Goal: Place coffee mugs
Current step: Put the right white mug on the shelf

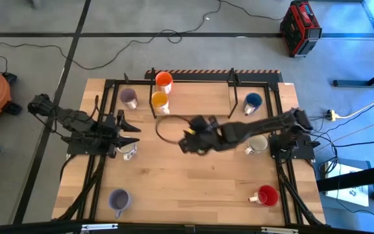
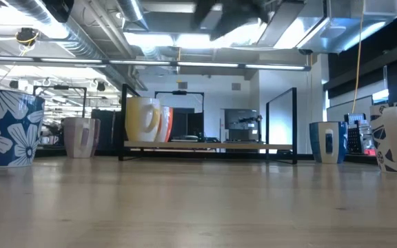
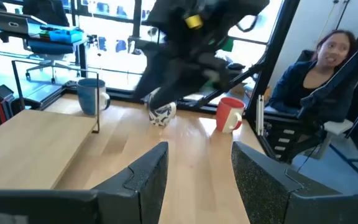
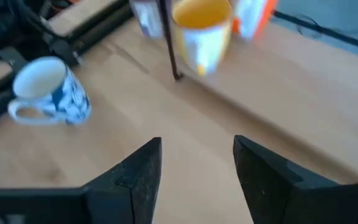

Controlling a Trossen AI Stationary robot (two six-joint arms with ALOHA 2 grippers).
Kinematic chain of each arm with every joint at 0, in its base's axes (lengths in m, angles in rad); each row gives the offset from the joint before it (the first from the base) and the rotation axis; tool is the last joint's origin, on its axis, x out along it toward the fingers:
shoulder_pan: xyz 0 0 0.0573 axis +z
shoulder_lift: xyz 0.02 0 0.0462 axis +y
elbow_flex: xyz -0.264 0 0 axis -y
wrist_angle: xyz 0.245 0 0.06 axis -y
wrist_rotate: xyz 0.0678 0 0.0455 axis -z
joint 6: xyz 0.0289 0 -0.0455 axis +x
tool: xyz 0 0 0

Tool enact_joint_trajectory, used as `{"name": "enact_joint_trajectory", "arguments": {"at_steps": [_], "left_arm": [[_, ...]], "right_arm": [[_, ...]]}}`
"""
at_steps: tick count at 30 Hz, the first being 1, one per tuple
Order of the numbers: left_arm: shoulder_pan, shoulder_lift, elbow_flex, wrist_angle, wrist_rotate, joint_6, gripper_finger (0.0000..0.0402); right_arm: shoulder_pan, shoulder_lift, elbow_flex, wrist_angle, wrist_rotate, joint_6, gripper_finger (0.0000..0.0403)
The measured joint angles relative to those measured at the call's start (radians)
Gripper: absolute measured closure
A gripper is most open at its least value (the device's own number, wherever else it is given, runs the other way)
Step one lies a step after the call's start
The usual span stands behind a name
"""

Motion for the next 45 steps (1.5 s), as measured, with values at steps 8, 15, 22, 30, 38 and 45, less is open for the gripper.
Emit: {"name": "enact_joint_trajectory", "arguments": {"at_steps": [8, 15, 22, 30, 38, 45], "left_arm": [[0.000, 0.093, 0.000, 0.021, -0.006, -0.094, 0.0230], [0.000, 0.166, 0.000, 0.053, -0.072, -0.257, 0.0230], [0.000, 0.198, 0.000, 0.097, -0.079, -0.263, 0.0230], [0.004, 0.200, 0.000, 0.103, -0.102, -0.262, 0.0230], [0.004, 0.199, 0.000, 0.103, -0.103, -0.261, 0.0230], [0.004, 0.199, 0.000, 0.107, -0.103, -0.185, 0.0230]], "right_arm": [[0.250, -0.026, -0.001, -0.491, 0.054, 0.618, 0.0217], [0.454, -0.018, -0.030, -0.715, -0.075, 1.151, 0.0217], [0.500, -0.015, -0.164, -0.678, -0.265, 1.242, 0.0217], [0.443, -0.015, -0.313, -0.637, -0.361, 1.228, 0.0217], [0.390, -0.015, -0.446, -0.577, -0.361, 1.223, 0.0217], [0.344, -0.015, -0.549, -0.503, -0.334, 1.233, 0.0217]]}}
